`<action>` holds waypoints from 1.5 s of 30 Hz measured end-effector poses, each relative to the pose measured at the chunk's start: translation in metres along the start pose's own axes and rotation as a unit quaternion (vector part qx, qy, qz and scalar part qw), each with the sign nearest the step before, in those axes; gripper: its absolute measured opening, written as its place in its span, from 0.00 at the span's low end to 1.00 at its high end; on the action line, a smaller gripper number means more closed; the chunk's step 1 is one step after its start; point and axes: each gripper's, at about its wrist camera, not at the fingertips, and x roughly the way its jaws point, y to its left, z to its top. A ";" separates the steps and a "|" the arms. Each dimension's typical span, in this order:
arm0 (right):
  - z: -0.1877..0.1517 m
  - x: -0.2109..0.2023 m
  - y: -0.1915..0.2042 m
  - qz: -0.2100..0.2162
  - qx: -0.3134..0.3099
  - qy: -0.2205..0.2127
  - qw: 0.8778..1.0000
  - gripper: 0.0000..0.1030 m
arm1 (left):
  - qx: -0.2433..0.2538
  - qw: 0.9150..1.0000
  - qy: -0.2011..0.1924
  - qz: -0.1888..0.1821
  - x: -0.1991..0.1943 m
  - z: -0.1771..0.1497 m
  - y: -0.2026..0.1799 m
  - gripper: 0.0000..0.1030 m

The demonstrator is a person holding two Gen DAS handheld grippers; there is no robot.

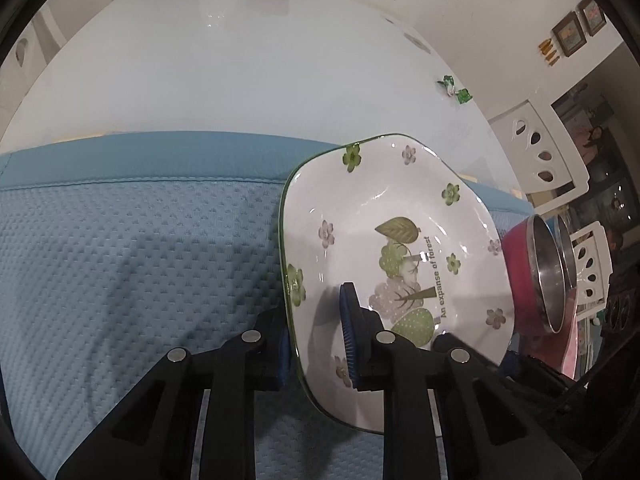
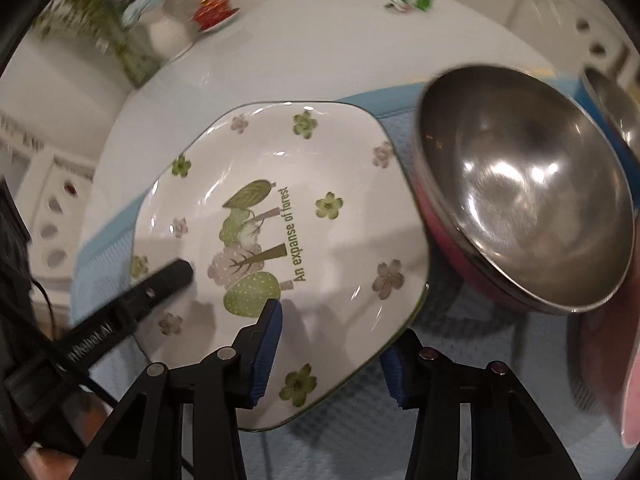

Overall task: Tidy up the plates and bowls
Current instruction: 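Move both grippers to the smaller hexagonal plate and grasp its rim, then lift the smaller hexagonal plate and carry it over the plate stack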

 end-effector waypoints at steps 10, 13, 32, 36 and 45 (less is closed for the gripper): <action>-0.021 -0.009 0.035 -0.001 -0.076 -0.021 0.997 0.43 | 0.011 0.999 -0.024 0.018 -0.027 -0.016 0.018 0.14; -0.029 -0.011 0.053 0.015 -0.097 -0.018 0.995 0.43 | -0.004 0.999 -0.031 0.029 -0.040 -0.024 0.035 0.14; 0.000 0.005 0.003 0.109 -0.025 0.034 0.993 0.44 | -0.025 0.999 -0.029 0.025 -0.032 -0.014 0.060 0.17; 0.011 0.013 0.029 0.090 -0.078 0.005 0.993 0.42 | -0.033 0.999 -0.032 0.012 -0.029 -0.010 0.063 0.18; -0.011 0.001 0.051 0.062 -0.220 -0.033 0.973 0.41 | 0.068 0.993 -0.066 0.071 -0.041 -0.023 0.042 0.24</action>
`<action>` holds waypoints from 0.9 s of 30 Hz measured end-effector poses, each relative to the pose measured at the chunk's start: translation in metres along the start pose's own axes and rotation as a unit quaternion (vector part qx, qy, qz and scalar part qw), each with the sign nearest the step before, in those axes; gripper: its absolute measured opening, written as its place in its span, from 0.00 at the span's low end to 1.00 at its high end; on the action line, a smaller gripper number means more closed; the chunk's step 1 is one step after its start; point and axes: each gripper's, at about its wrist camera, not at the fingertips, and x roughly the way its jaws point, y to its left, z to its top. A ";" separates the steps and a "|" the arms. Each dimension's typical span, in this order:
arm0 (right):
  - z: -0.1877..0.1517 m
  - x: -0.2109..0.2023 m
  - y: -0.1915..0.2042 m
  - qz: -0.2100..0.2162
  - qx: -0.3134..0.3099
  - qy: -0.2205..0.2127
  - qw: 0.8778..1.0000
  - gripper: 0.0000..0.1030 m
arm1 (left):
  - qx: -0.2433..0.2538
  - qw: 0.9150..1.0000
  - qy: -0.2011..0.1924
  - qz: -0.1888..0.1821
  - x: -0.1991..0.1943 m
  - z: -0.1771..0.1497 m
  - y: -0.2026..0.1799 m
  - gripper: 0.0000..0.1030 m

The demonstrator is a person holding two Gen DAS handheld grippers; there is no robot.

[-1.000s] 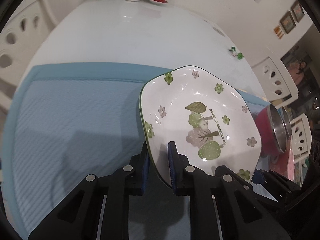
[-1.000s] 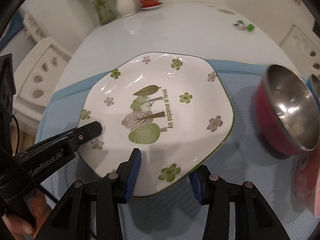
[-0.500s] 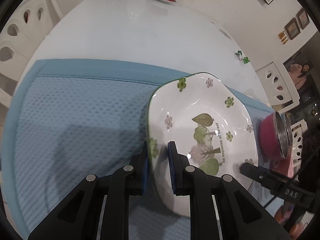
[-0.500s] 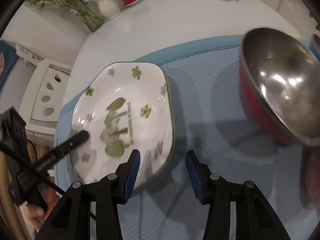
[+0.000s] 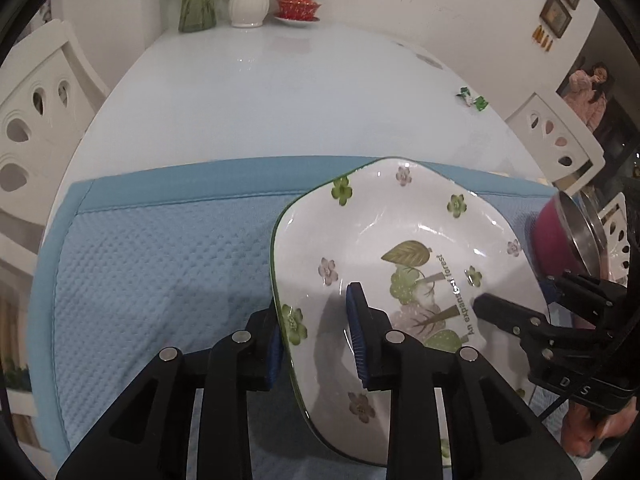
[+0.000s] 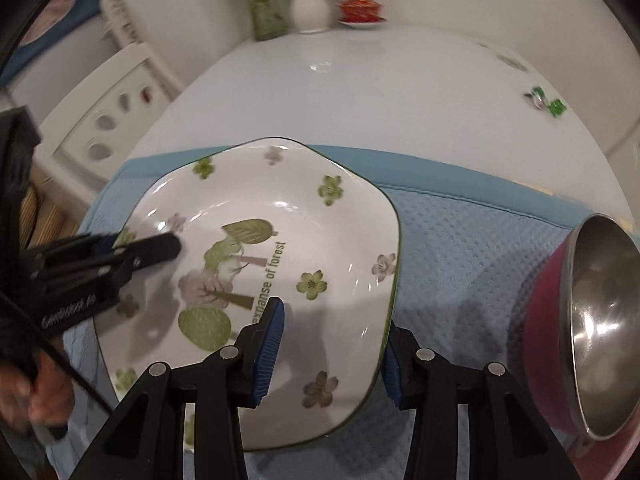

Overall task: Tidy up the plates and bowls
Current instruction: 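Lift the smaller hexagonal plate and carry it over the plate stack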

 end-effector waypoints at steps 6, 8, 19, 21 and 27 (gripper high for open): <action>-0.016 -0.018 0.012 0.027 -0.010 -0.002 1.000 0.41 | 0.014 1.000 -0.013 0.008 -0.027 -0.015 0.002 0.24; -0.021 -0.025 0.016 0.034 -0.011 -0.004 0.999 0.41 | 0.016 1.000 -0.019 0.011 -0.036 -0.019 0.002 0.24; -0.044 -0.078 0.035 0.051 -0.026 -0.032 0.998 0.41 | 0.015 0.998 -0.066 0.002 -0.094 -0.037 -0.014 0.24; -0.052 -0.093 0.039 0.055 -0.029 -0.036 0.997 0.41 | 0.014 0.997 -0.074 0.003 -0.110 -0.044 -0.018 0.24; -0.083 -0.131 0.050 0.070 -0.029 -0.040 0.996 0.41 | 0.017 0.996 -0.089 0.008 -0.155 -0.073 -0.030 0.24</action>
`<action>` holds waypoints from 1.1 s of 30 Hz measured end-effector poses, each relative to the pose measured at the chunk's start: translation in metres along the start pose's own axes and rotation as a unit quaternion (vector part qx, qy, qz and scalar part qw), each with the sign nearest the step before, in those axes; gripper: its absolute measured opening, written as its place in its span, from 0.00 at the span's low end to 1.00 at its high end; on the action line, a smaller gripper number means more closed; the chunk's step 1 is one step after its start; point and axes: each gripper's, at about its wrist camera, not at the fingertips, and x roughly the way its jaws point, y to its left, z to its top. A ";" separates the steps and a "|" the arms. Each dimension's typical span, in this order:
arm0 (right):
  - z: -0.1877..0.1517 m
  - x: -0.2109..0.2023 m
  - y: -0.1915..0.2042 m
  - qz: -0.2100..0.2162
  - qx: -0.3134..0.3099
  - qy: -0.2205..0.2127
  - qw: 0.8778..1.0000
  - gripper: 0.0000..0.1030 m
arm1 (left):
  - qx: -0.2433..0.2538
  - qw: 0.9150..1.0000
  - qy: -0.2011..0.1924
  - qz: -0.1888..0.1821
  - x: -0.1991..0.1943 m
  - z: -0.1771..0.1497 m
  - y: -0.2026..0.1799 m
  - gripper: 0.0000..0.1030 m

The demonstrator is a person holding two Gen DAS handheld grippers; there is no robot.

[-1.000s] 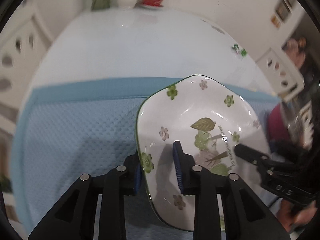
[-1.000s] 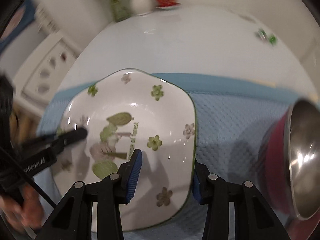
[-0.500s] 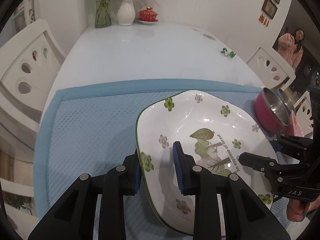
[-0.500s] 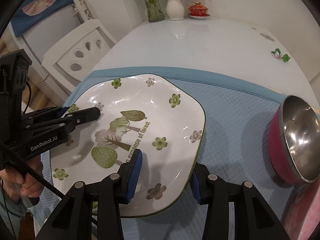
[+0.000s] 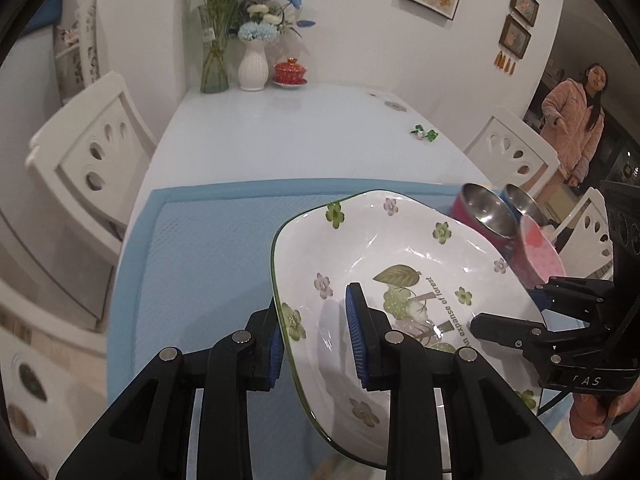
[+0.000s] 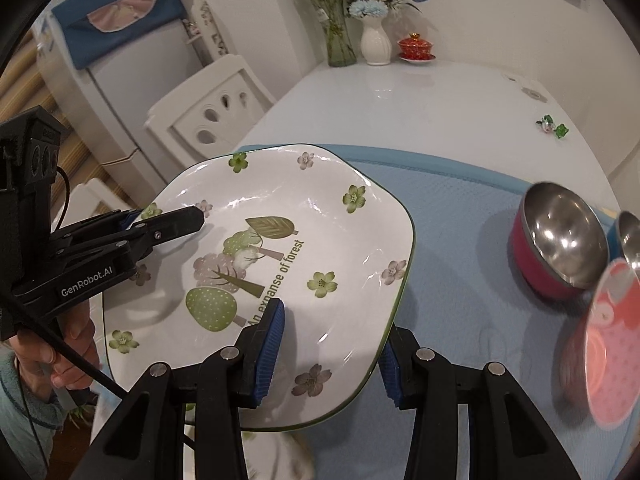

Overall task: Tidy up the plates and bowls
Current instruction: 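Lift the smaller hexagonal plate and carry it over the plate stack, then lower the plate onto the stack and open both grippers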

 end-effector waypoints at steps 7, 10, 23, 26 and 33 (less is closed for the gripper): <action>-0.052 -0.035 0.023 0.006 -0.001 0.015 1.000 0.41 | -0.005 1.000 0.003 0.004 -0.045 -0.048 -0.020 0.24; -0.077 -0.041 0.027 0.008 0.003 0.033 0.999 0.41 | -0.012 1.000 0.016 0.001 -0.059 -0.078 -0.029 0.24; -0.155 -0.038 0.045 0.013 0.002 0.105 0.994 0.41 | -0.050 0.995 0.085 -0.011 -0.062 -0.162 -0.036 0.24; -0.158 -0.035 0.047 0.009 0.002 0.108 0.994 0.41 | -0.054 0.995 0.084 -0.010 -0.062 -0.163 -0.035 0.24; -0.157 -0.025 0.042 0.008 0.030 0.124 0.992 0.41 | -0.055 0.993 0.103 -0.005 -0.052 -0.166 -0.034 0.23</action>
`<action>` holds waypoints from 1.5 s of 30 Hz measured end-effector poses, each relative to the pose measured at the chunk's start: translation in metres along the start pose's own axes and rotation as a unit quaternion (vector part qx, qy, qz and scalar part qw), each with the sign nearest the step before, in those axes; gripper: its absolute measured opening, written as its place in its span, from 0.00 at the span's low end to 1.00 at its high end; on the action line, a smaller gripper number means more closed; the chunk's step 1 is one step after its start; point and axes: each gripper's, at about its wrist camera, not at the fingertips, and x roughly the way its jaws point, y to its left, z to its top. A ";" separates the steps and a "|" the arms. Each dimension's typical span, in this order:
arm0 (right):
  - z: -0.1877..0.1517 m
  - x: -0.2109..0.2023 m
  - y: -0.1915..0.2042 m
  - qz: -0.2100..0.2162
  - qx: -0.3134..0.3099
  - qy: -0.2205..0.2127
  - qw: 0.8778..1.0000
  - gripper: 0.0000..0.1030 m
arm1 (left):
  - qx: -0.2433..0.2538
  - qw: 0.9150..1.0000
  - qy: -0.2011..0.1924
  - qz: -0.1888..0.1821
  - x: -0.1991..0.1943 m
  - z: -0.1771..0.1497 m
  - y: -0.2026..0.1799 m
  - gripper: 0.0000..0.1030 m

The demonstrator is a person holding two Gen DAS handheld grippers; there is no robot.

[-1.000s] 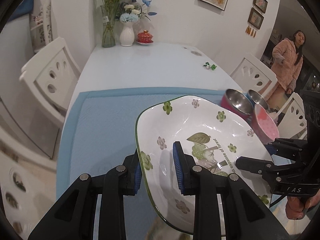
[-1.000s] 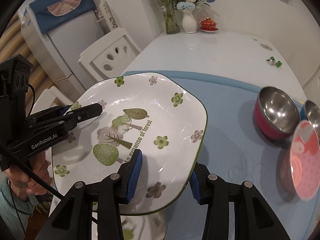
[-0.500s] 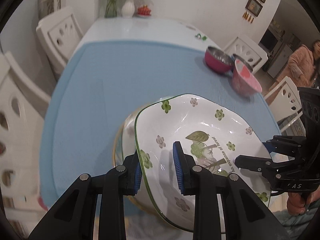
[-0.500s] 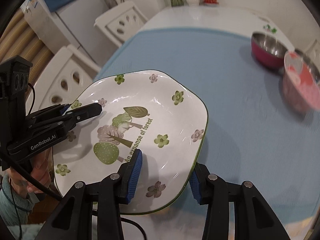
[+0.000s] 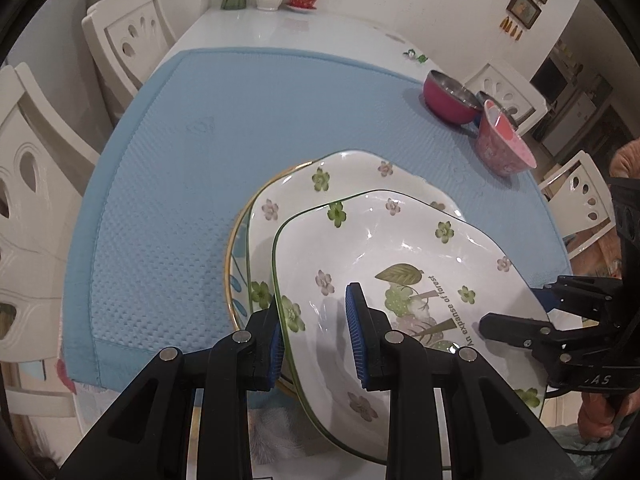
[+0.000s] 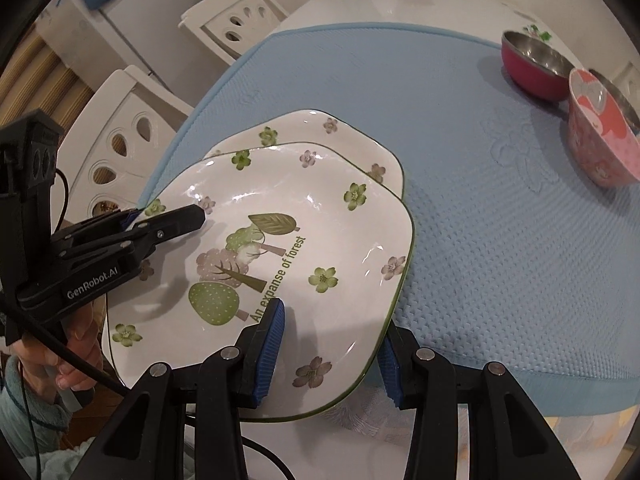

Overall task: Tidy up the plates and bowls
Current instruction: 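Lower the plate onto the stack and open both grippers, then move both grippers toward the pink Melody-print bowl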

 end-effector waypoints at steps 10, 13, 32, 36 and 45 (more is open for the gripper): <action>0.005 -0.019 -0.005 0.010 0.014 -0.028 0.999 0.41 | -0.031 0.999 -0.006 0.034 -0.012 0.009 0.016 0.25; 0.005 -0.023 0.002 0.017 0.006 -0.034 0.999 0.41 | -0.035 0.999 -0.026 0.028 -0.021 0.012 0.022 0.25; 0.008 -0.088 -0.035 -0.050 0.059 -0.103 0.992 0.41 | 0.025 0.996 -0.085 -0.010 -0.053 0.062 -0.033 0.25; 0.014 -0.120 -0.057 -0.103 0.091 -0.132 0.982 0.50 | 0.048 0.992 -0.112 -0.037 -0.065 0.082 -0.066 0.31; 0.030 -0.176 -0.122 -0.138 0.146 -0.186 0.962 0.60 | 0.105 0.984 -0.133 -0.057 -0.069 0.102 -0.144 0.65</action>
